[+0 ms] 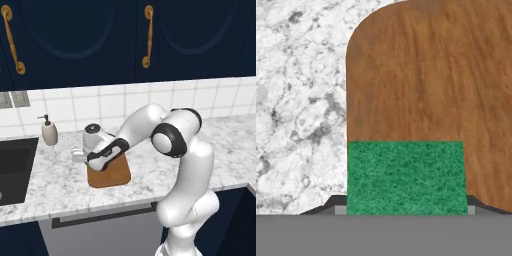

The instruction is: Pick up the sponge from the counter and clean the cutting board by briefly scrubbing or pressing down on the cutting board. Once finished, release the sponge.

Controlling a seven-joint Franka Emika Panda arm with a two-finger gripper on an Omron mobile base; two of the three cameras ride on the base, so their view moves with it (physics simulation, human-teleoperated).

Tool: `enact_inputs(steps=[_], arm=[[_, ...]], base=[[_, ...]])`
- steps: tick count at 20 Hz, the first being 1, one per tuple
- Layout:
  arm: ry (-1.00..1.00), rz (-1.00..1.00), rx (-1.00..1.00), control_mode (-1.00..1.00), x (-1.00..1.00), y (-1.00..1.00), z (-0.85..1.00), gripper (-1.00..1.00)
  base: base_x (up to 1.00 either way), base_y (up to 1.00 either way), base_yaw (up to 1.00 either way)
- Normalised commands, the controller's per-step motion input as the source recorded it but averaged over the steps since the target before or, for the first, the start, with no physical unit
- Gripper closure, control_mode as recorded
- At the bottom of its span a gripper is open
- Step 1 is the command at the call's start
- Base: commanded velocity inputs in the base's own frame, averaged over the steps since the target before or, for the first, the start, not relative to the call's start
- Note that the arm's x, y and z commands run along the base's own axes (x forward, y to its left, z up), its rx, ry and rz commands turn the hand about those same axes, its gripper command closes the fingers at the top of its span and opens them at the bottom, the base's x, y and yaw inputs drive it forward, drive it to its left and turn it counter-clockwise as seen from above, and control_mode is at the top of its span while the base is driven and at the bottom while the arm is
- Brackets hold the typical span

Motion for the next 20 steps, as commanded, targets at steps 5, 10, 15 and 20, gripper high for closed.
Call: enact_inputs(steps=[5,10,15,20], arm=[[-0.08,0.00,0.04,-1.00,0.73,-0.24,-0.31,1.00],[-0.01,0.00,0.04,-1.00,0.70,-0.33,-0.30,1.00],[-0.02,0.00,0.03,-1.00,0.41,-0.62,-0.18,1.00],[0.00,-0.03,0.00,-1.00,0.03,-0.62,-0.18,1.00]], base=[[0.00,0.00,0.00],[0.00,0.00,0.00],[0.00,0.00,0.00],[0.00,0.00,0.00]])
